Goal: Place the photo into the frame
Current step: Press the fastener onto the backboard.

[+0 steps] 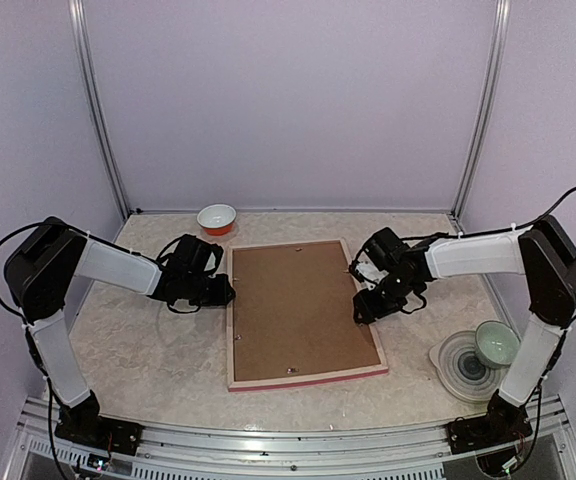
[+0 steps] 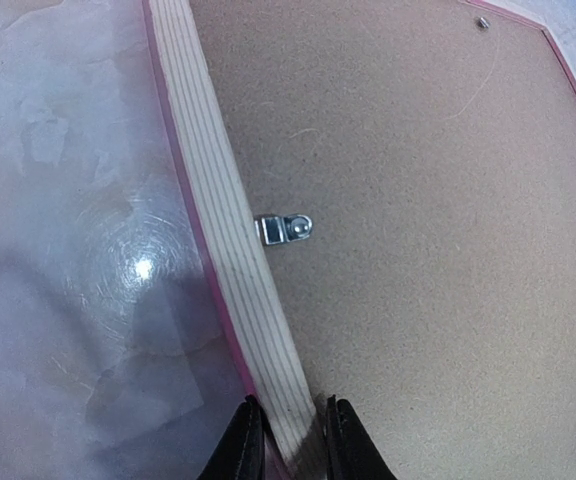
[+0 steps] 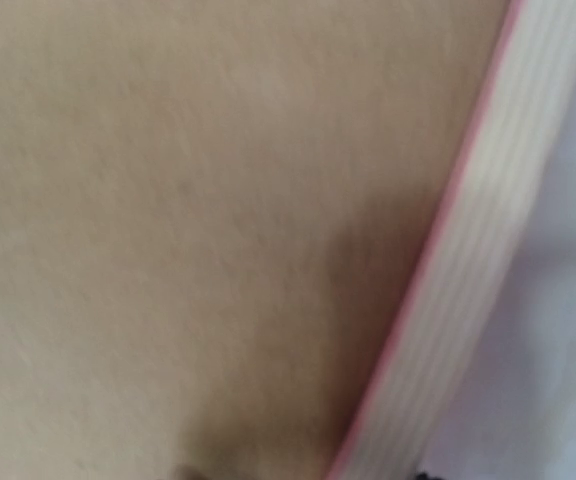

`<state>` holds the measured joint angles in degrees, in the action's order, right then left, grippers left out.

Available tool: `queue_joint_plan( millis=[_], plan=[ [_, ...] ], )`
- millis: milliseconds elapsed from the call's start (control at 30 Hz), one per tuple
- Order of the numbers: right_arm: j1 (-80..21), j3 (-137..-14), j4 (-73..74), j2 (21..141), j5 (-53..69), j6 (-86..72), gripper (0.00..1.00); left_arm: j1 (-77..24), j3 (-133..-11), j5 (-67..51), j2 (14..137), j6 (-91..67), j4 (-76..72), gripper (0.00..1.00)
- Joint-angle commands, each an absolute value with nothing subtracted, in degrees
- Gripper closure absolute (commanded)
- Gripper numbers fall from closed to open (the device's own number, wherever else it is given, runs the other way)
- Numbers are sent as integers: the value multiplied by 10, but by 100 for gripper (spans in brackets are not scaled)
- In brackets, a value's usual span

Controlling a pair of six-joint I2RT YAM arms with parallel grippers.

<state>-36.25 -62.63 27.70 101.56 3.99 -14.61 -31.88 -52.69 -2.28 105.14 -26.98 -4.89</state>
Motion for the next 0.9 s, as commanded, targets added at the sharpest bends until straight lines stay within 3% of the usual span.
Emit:
queue_joint_plan(
  millis=[0, 867],
  plan=[
    [-370, -606, 297, 995, 28, -155, 47, -317, -522, -37, 1061, -254, -47, 80],
    [-370, -623, 277, 1027, 26, -158, 47, -317, -522, -39, 1060, -253, -47, 80]
  ],
)
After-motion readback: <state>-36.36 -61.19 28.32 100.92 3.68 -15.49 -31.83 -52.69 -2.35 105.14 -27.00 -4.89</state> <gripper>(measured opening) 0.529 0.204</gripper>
